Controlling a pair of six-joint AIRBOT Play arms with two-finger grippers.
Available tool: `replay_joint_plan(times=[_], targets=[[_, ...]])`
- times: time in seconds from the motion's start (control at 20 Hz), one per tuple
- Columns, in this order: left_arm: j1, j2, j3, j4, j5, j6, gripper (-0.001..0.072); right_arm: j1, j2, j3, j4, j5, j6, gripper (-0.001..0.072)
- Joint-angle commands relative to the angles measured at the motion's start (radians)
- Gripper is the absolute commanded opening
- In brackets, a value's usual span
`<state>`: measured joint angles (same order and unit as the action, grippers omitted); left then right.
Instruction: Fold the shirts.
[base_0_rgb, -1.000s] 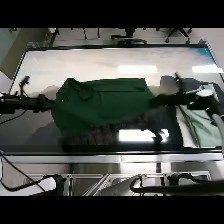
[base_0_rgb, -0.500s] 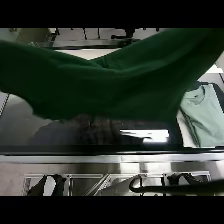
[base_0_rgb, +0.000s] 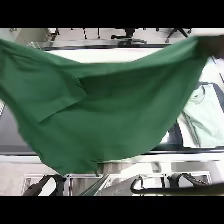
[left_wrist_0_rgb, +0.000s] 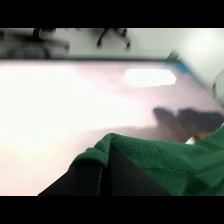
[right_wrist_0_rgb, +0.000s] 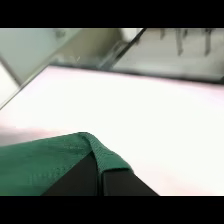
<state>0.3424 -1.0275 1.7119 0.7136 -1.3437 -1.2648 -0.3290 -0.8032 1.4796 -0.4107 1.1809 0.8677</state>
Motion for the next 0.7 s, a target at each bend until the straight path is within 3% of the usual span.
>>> replay_joint_plan(times=[0.0,0.15,0.35,0.65], targets=[[-0.198,-0.215,-0.095,0.337,0.126,-0.029,0.0013,0.064,-0.19,-0.134,-0.027,-0.103,-0.058,0.0014],[-0.21,-0.464,-0.075,0.385,0.191,-0.039,0.0014,0.073,-0.407,-0.134,-0.026,-0.194,-0.061,0.0014],[-0.221,-0.812,0.13,0.386,0.154,-0.07,0.0014,0.073,-0.647,-0.116,0.1,-0.231,-0.135,0.0013],[-0.223,-1.015,0.333,0.386,0.105,-0.135,0.0014,0.071,-0.757,-0.103,0.138,-0.312,-0.196,0.0014]])
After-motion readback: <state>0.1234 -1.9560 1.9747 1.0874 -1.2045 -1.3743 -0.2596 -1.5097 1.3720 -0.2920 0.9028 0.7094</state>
